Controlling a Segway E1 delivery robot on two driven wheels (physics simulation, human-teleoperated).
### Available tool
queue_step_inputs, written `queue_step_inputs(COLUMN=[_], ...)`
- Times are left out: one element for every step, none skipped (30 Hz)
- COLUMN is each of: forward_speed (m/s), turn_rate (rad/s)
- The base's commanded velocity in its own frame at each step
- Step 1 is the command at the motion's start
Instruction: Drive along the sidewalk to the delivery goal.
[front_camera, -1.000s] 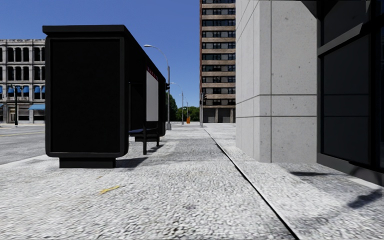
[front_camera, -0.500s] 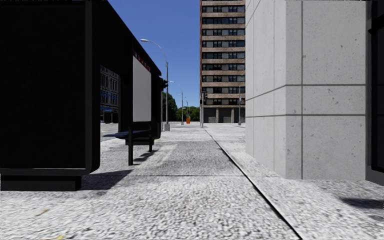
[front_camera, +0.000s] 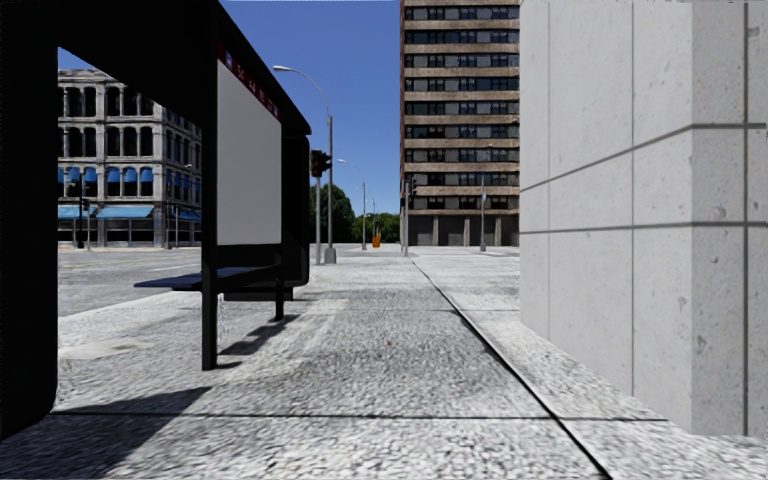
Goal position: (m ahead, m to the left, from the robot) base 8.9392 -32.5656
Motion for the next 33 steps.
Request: queue_step_inputs(forward_speed=[2.0, 2.0, 2.0, 2.0, 2.0, 2.0, 2.0, 2.0, 2.0, 2.0, 2.0, 2.0, 2.0, 2.0, 2.0, 2.0, 2.0, 2.0, 2.0, 2.0, 2.0, 2.0, 2.0, 2.0, 2.0, 2.0, 2.0, 2.0, 2.0, 2.0, 2.0, 2.0, 2.0], turn_rate=[0.0, 0.0, 0.0, 0.0, 0.0, 0.0, 0.0, 0.0, 0.0, 0.0, 0.0, 0.0, 0.0, 0.0, 0.0, 0.0, 0.0, 0.0, 0.0, 0.0, 0.0, 0.0, 0.0, 0.0, 0.0, 0.0, 0.0, 0.0, 0.0, 0.0, 0.0, 0.0, 0.0])
